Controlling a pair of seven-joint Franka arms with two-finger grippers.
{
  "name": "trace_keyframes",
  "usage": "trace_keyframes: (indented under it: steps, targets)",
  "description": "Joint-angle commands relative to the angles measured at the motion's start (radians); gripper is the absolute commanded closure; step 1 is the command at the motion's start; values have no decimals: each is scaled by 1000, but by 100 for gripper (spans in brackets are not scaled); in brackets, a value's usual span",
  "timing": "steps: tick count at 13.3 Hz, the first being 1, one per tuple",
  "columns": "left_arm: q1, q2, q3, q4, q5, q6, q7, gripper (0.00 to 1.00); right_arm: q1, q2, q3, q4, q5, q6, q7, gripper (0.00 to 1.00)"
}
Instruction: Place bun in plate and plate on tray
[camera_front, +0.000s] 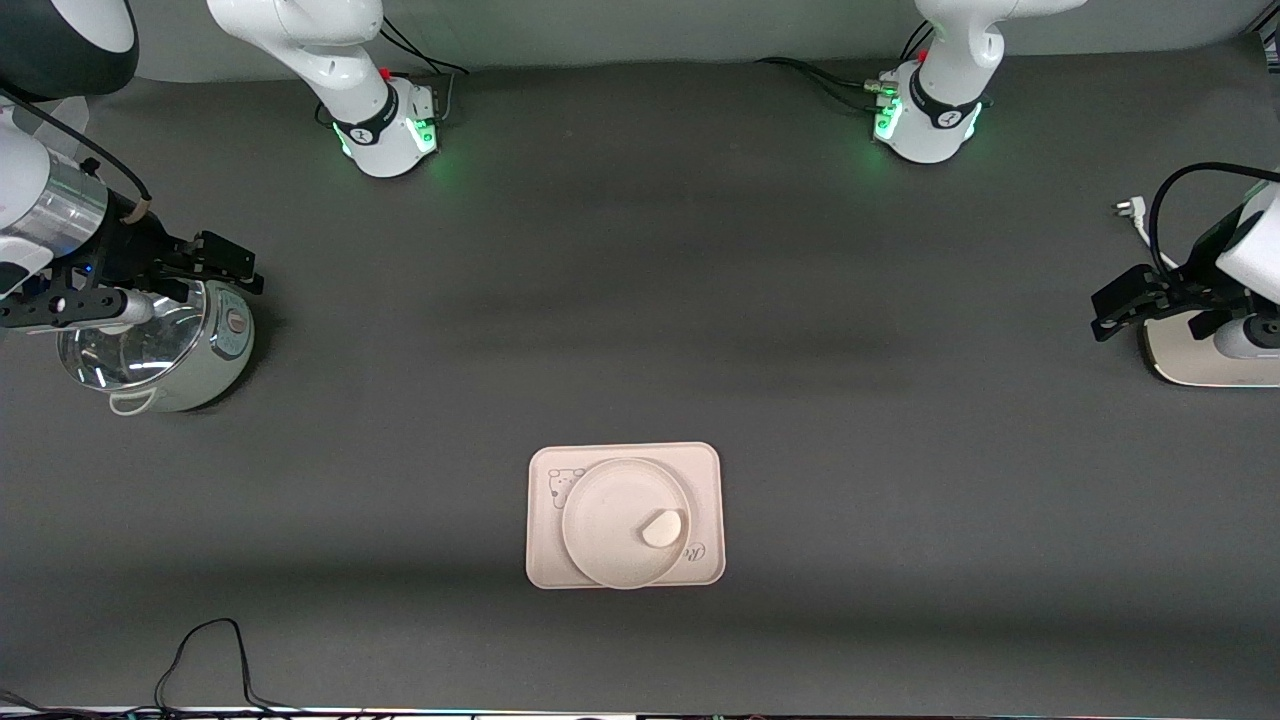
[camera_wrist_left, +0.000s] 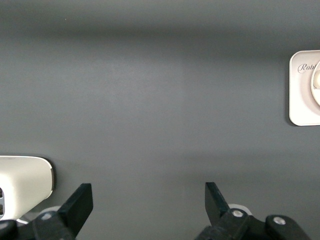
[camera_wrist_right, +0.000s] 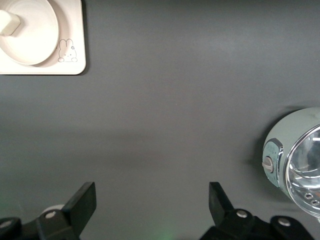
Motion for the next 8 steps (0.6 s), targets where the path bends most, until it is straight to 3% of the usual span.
trace_keyframes:
  steps: [1, 8]
  targets:
    - [-3, 14, 4, 38, -5, -28, -10, 0, -8, -33, 5, -33, -47, 30, -6, 0]
    - [0, 21, 4, 35, -7, -30, -8, 0, -5, -46, 5, -27, -36, 18, -18, 0]
